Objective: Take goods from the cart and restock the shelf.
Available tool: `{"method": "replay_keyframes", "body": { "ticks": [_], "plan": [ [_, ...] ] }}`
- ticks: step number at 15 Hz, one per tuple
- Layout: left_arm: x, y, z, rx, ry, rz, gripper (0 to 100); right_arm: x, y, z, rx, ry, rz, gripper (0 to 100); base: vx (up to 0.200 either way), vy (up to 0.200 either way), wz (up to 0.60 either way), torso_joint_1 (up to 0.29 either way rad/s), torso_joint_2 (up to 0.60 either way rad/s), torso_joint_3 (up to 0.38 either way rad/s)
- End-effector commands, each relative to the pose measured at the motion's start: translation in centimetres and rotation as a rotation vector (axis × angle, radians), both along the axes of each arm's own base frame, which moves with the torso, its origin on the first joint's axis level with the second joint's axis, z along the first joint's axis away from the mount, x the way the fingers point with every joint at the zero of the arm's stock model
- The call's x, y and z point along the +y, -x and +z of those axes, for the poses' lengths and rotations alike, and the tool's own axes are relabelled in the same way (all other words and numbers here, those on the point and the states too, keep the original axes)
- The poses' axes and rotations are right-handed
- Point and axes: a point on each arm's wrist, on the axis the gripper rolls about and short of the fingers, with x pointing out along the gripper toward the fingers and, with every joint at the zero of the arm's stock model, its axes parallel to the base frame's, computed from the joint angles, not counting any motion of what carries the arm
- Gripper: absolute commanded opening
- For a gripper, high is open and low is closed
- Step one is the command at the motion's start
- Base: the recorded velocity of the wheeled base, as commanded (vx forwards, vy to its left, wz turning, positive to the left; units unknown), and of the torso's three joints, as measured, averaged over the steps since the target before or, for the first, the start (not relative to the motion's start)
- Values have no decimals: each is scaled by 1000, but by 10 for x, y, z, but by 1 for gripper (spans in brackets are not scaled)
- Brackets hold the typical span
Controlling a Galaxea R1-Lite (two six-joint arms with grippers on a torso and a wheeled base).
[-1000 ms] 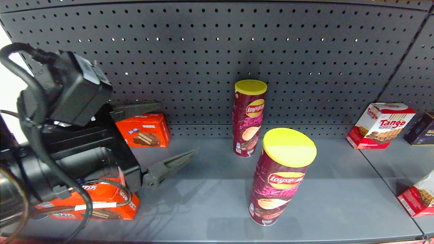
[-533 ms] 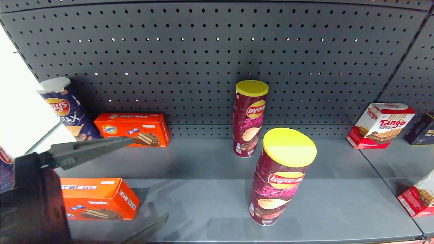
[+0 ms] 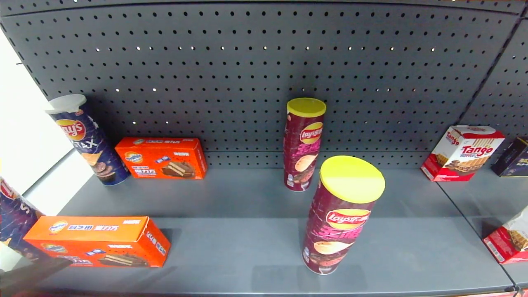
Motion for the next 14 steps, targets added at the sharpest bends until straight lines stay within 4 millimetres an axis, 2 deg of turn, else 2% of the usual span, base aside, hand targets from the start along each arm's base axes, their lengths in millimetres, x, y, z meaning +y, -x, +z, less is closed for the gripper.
{"method": "replay_keyframes", "body": {
  "ticks": [1, 3, 7, 9, 10, 12, 14],
  "plan": [
    [18, 18, -21, -51, 41, 131, 100, 0, 0, 0, 2, 0, 0, 100, 0, 0, 0, 0, 0, 0],
    [22, 25, -42, -49, 47, 215, 100, 0, 0, 0, 1, 0, 0, 100, 0, 0, 0, 0, 0, 0],
    [21, 29, -62, -24, 56, 346, 100, 0, 0, 0, 1, 0, 0, 100, 0, 0, 0, 0, 0, 0],
    [22, 35, -70, 12, 107, 504, 100, 0, 0, 0, 1, 0, 0, 100, 0, 0, 0, 0, 0, 0],
    [21, 37, -74, 30, 118, 524, 100, 0, 0, 0, 1, 0, 0, 100, 0, 0, 0, 0, 0, 0],
    [21, 48, -93, 93, 120, 540, 100, 0, 0, 0, 1, 0, 0, 100, 0, 0, 0, 0, 0, 0],
    [22, 50, -93, 67, 177, 587, 100, 0, 0, 0, 1, 0, 1, 100, 0, 0, 0, 0, 0, 0]
  ]
}}
